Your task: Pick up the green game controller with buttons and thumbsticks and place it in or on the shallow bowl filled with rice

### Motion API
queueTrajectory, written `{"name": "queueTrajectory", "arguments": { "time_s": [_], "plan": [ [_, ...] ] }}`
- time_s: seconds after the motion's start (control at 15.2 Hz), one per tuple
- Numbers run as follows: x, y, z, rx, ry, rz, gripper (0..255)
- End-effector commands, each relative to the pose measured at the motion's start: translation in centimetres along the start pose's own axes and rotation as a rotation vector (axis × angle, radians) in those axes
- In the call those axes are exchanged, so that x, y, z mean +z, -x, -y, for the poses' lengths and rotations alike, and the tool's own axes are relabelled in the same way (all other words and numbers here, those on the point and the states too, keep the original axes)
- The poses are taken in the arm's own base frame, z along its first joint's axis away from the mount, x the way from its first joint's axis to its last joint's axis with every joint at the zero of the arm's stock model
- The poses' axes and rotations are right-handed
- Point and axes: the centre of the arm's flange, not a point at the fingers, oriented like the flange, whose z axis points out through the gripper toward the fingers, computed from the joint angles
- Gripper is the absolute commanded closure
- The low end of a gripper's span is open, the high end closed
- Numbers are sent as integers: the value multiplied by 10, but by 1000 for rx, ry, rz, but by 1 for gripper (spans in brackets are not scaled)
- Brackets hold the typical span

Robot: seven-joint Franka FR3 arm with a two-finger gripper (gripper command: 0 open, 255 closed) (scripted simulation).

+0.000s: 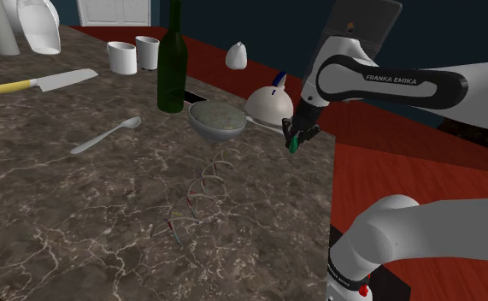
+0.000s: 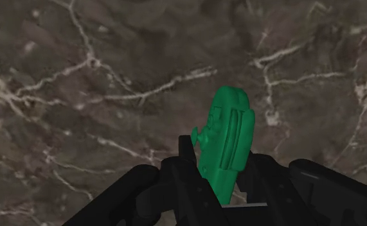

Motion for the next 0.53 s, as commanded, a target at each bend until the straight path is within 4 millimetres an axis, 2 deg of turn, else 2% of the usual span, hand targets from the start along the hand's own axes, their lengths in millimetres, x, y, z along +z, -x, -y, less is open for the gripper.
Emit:
{"name": "queueTrajectory", "arguments": {
  "time_s": [0.0, 0.2, 0.46],
  "plan": [
    [0, 0, 0, 0, 0, 0, 255],
    [0, 0, 0, 0, 0, 0, 255],
    [-21, 0, 0, 0, 0, 0, 255]
  ]
}}
